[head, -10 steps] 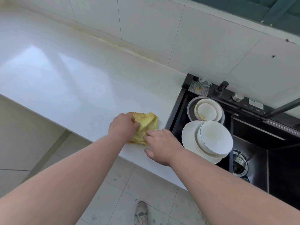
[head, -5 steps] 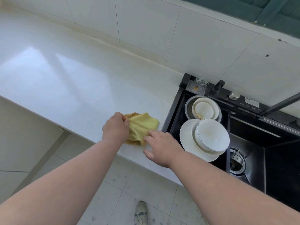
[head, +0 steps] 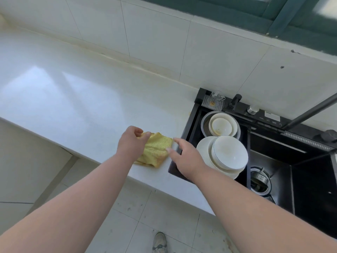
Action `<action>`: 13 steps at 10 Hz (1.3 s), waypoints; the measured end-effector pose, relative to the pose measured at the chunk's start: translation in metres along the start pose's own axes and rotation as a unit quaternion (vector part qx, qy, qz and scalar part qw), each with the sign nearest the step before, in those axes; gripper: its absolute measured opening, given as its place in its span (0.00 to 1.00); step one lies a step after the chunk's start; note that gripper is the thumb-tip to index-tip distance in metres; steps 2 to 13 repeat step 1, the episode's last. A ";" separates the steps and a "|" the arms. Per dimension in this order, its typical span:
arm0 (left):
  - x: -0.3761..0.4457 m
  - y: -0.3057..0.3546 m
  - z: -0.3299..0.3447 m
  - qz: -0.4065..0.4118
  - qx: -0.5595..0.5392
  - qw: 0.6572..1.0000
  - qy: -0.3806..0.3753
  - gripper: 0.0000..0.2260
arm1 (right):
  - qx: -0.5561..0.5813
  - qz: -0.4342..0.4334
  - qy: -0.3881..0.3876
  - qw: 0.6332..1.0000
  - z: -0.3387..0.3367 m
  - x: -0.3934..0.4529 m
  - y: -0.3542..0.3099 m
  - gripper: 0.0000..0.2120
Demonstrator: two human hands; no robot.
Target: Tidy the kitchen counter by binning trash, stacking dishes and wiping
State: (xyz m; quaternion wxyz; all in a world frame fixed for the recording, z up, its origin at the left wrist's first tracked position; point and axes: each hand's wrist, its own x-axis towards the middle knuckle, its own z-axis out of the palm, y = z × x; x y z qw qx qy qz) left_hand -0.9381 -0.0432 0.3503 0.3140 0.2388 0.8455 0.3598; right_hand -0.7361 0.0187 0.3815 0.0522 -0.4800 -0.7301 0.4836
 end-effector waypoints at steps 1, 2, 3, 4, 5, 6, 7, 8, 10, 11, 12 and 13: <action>-0.019 0.020 -0.010 -0.081 -0.191 0.978 -0.019 0.14 | 0.256 0.086 0.074 0.960 -0.019 -0.010 -0.017 0.24; -0.019 0.020 -0.010 -0.081 -0.191 0.978 -0.019 0.14 | 0.256 0.086 0.074 0.960 -0.019 -0.010 -0.017 0.24; -0.019 0.020 -0.010 -0.081 -0.191 0.978 -0.019 0.14 | 0.256 0.086 0.074 0.960 -0.019 -0.010 -0.017 0.24; -0.019 0.020 -0.010 -0.081 -0.191 0.978 -0.019 0.14 | 0.256 0.086 0.074 0.960 -0.019 -0.010 -0.017 0.24; -0.019 0.020 -0.010 -0.081 -0.191 0.978 -0.019 0.14 | 0.256 0.086 0.074 0.960 -0.019 -0.010 -0.017 0.24; -0.019 0.020 -0.010 -0.081 -0.191 0.978 -0.019 0.14 | 0.256 0.086 0.074 0.960 -0.019 -0.010 -0.017 0.24; -0.019 0.020 -0.010 -0.081 -0.191 0.978 -0.019 0.14 | 0.256 0.086 0.074 0.960 -0.019 -0.010 -0.017 0.24; -0.019 0.020 -0.010 -0.081 -0.191 0.978 -0.019 0.14 | 0.256 0.086 0.074 0.960 -0.019 -0.010 -0.017 0.24; -0.019 0.020 -0.010 -0.081 -0.191 0.978 -0.019 0.14 | 0.256 0.086 0.074 0.960 -0.019 -0.010 -0.017 0.24; -0.019 0.020 -0.010 -0.081 -0.191 0.978 -0.019 0.14 | 0.256 0.086 0.074 0.960 -0.019 -0.010 -0.017 0.24; -0.019 0.020 -0.010 -0.081 -0.191 0.978 -0.019 0.14 | 0.256 0.086 0.074 0.960 -0.019 -0.010 -0.017 0.24; -0.019 0.020 -0.010 -0.081 -0.191 0.978 -0.019 0.14 | 0.256 0.086 0.074 0.960 -0.019 -0.010 -0.017 0.24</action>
